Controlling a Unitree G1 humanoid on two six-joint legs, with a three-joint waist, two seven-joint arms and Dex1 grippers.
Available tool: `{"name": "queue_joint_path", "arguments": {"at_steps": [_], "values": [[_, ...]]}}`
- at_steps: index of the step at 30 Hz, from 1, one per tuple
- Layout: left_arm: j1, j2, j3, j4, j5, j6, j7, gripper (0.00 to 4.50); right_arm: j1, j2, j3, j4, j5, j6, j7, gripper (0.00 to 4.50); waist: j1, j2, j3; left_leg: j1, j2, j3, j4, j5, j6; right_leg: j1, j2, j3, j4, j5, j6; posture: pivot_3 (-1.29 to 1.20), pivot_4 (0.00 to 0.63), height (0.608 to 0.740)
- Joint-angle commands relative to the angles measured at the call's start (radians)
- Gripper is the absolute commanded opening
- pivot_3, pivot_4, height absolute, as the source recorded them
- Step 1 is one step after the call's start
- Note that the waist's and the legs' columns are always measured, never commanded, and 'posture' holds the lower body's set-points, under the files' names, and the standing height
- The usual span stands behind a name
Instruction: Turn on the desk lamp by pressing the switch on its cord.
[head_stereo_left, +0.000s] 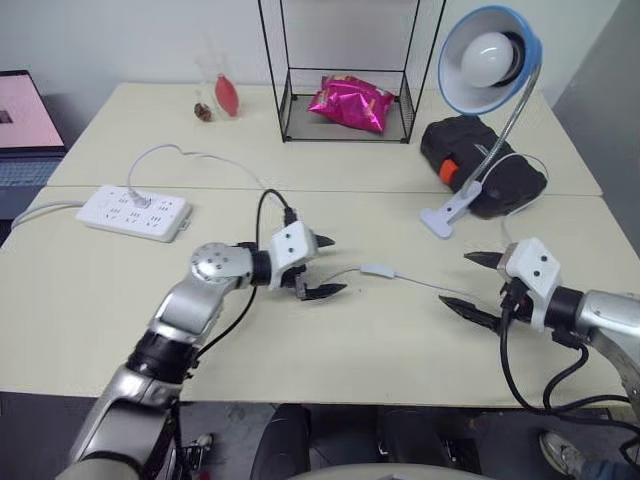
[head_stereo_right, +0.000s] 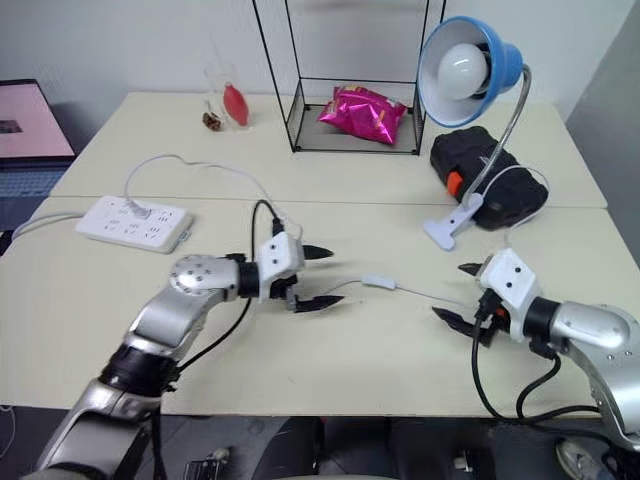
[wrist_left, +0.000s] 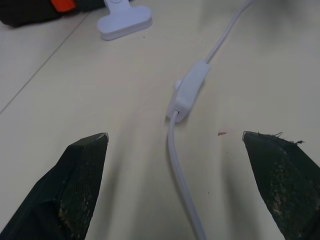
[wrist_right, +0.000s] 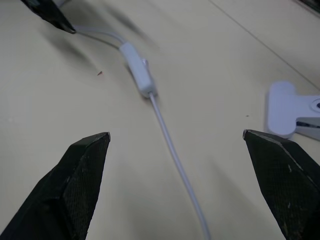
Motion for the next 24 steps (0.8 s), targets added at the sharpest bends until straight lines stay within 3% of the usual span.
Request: {"name": "queue_joint_path", "arguments": {"at_steps": [1, 9, 24], "values": [[-0.078, -0.059, -0.023, 0.128, 0.036, -0.1, -0.031, 4.5, 0.033, 0.007, -0.041, -0.097, 0.018, 0.035, -0.046, 4.48, 0.0, 0.0, 0.0, 0.0, 0.0, 0.0, 0.0, 0.0, 0.0, 0.0, 0.0, 0.0, 0.0, 0.0, 0.0, 0.0, 0.15, 0.74], [-0.15, -0.152, -0.035, 0.294, 0.065, -0.175, -0.081, 4.5, 0.073, 0.021, -0.042, -0.169, 0.032, 0.075, -0.092, 4.48, -0.003, 0.0, 0.0, 0.0, 0.0, 0.0, 0.0, 0.0, 0.0, 0.0, 0.0, 0.0, 0.0, 0.0, 0.0, 0.0, 0.15, 0.74], [-0.173, -0.177, -0.024, 0.345, 0.076, -0.171, -0.114, 4.5, 0.067, 0.018, -0.027, -0.188, 0.062, 0.094, -0.12, 4.48, -0.002, 0.0, 0.0, 0.0, 0.0, -0.001, 0.0, 0.0, 0.0, 0.0, 0.001, 0.0, 0.0, 0.0, 0.0, 0.0, 0.15, 0.74]]}}
